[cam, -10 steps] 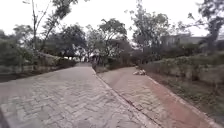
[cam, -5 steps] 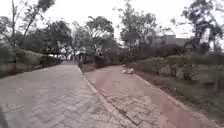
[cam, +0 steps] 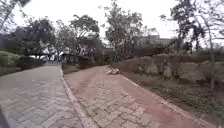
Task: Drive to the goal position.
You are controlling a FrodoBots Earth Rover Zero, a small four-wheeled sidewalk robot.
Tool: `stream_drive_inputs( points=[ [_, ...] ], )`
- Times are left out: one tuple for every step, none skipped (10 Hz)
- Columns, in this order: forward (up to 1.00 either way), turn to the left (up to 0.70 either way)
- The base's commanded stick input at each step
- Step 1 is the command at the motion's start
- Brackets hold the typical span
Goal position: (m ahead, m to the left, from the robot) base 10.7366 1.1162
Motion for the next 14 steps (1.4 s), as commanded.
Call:
stream_drive_inputs(
  points=[
    [0.7,0.0],
    [0.7,0.0],
    [0.7,0.0],
    [0.7,0.0],
    [0.7,0.01],
    [0.7,0.03],
    [0.7,0.35],
    [0.7,0.35],
    [0.7,0.35],
    [0.7,0.35],
    [0.7,0.16],
    [0.7,0.07],
    [0.7,0.0],
    [0.7,0.01]
  ],
)
